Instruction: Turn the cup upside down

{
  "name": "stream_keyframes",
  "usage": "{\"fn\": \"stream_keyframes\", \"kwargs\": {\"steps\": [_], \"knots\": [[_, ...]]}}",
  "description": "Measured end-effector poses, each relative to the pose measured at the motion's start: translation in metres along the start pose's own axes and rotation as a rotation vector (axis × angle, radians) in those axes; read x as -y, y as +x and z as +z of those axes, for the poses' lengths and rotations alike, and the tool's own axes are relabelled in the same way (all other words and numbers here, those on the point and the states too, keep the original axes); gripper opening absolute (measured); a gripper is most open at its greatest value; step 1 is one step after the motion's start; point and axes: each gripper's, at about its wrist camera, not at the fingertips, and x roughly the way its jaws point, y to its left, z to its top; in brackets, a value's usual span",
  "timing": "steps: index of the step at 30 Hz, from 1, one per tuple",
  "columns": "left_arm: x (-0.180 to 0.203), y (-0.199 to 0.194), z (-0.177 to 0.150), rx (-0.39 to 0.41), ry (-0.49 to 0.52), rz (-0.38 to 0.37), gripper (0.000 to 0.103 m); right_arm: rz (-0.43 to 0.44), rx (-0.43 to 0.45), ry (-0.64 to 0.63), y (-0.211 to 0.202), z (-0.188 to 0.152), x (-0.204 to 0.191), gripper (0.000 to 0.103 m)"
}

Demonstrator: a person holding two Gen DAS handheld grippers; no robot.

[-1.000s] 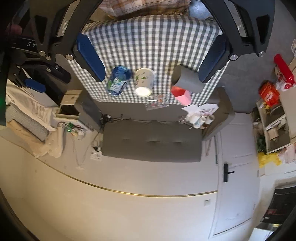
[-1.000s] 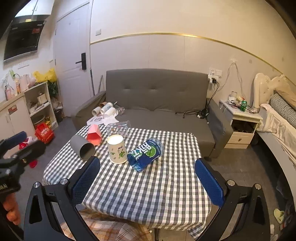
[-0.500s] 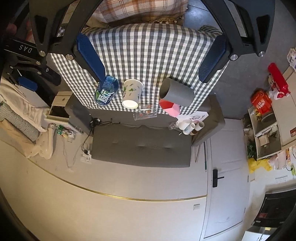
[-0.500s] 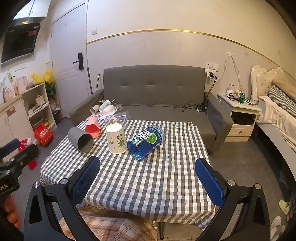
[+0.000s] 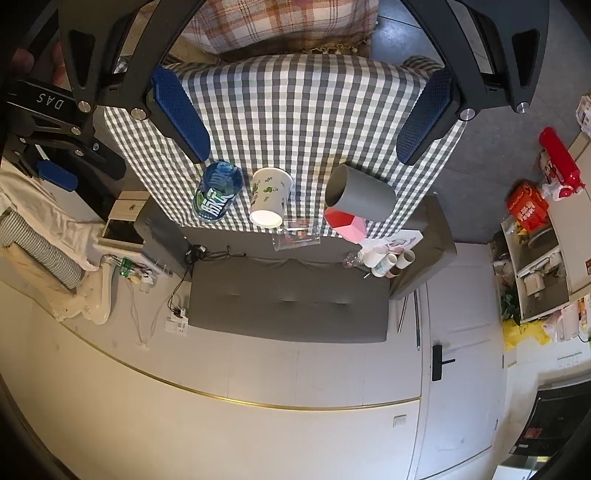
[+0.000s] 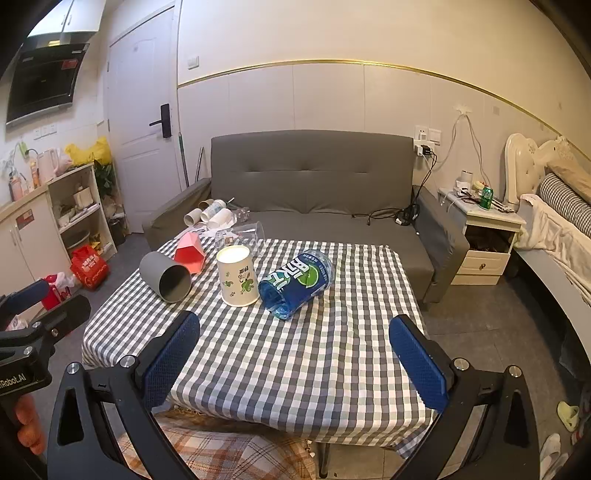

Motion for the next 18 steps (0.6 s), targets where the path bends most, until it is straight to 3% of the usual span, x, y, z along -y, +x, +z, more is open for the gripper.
{"fn": "stream_keyframes", "kwargs": {"steps": [18], "knots": [[0.0001,-0.0017,-0.0004,0.001,0.001,-0.004,0.103,-0.005,-0.005,-0.013,-0.0009,0.0000,-0.0014,0.103]]}}
